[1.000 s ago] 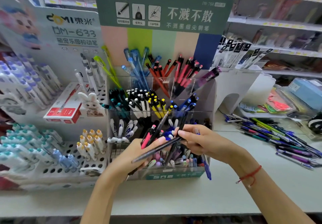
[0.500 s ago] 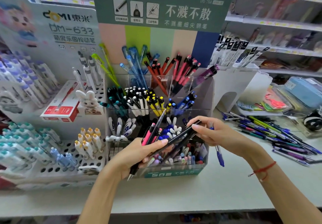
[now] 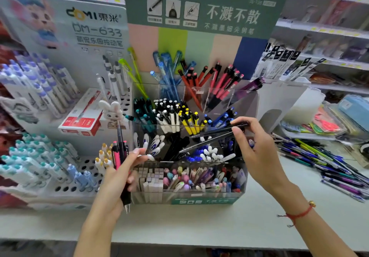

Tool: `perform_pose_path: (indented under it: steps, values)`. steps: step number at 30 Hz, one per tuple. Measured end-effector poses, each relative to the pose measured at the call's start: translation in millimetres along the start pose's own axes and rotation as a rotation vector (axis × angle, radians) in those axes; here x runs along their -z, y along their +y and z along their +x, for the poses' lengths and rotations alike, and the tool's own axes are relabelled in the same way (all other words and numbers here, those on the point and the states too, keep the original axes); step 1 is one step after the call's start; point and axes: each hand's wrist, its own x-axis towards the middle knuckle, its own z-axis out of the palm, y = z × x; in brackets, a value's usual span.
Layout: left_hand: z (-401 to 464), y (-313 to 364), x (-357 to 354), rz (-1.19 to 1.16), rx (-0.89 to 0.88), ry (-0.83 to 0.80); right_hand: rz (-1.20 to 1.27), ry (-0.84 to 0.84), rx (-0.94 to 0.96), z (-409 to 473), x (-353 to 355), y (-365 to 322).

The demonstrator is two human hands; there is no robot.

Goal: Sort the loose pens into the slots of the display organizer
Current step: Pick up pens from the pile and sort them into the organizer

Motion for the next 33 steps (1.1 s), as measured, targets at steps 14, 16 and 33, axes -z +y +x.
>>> perform_pose_path:
  steps: [14,16,33]
  values:
    - [0.3,-5.4,4.0,-0.2,0.016,0.085,-0.549,-0.245,0.598,-17.5,-71.6,34.3]
    - [-0.3,-6.7,5.6,-0.197,0.019,0.088,-0.55,-0.311,0.532,-18.4,-74.9,34.4]
    - [-11.1,-8.8,-10.0,-0.06,0.057,0.048,0.064,-0.403,-0.258,19.9,-91.2,-14.1]
